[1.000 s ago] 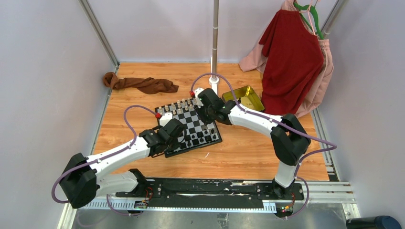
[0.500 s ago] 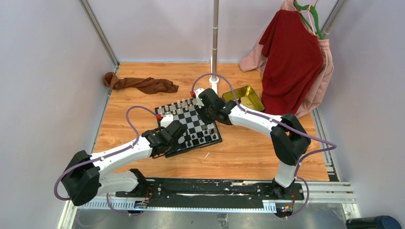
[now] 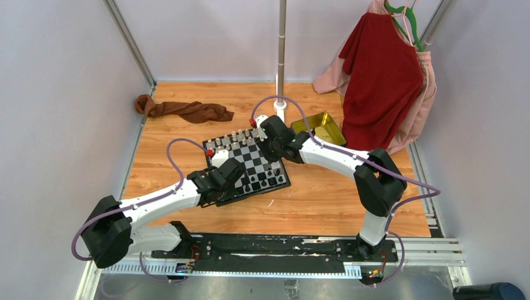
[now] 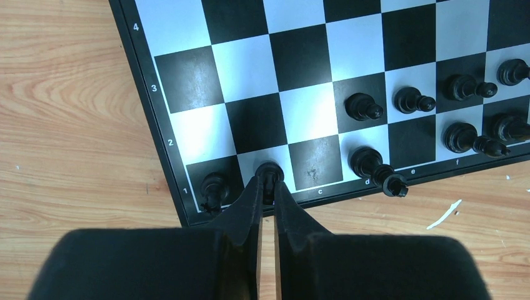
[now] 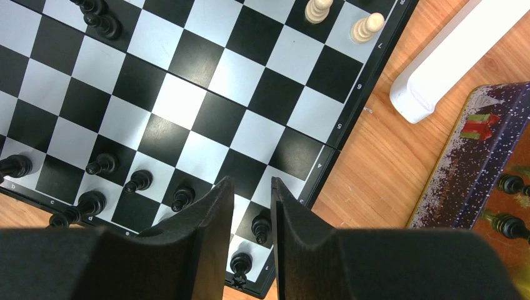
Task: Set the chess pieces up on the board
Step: Place the chess piece on the chessboard.
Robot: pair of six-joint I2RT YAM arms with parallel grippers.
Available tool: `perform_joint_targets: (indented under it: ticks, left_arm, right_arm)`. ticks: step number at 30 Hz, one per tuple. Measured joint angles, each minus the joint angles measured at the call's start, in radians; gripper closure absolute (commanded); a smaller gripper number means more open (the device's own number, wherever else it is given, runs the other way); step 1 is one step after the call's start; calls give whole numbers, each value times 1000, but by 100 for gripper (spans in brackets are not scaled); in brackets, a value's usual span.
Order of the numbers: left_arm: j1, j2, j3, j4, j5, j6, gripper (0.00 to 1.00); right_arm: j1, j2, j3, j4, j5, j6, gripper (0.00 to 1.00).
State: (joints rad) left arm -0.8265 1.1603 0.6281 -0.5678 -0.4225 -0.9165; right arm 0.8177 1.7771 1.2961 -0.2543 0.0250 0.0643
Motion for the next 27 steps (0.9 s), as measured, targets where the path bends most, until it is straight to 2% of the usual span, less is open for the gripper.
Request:
perform_joint_targets:
  ticks: [5,17,20,24,27]
  left_arm:
    - [-4,0,0,-2,2,-1,79]
    - [-23,-4,0,-32,6,-5,67]
    - [-25,-11,1,-43,0,-4,67]
    - [-27,-11,42,-78,-18,8,65]
    - [-27,-11,106,-95,-44,31,59]
  right_arm:
    - [0,0,0,0,0,0,67]
    - [0,0,0,0,0,0,67]
    - [0,0,0,0,0,0,67]
    - [0,0,0,0,0,0,67]
    - [0,0,0,0,0,0,67]
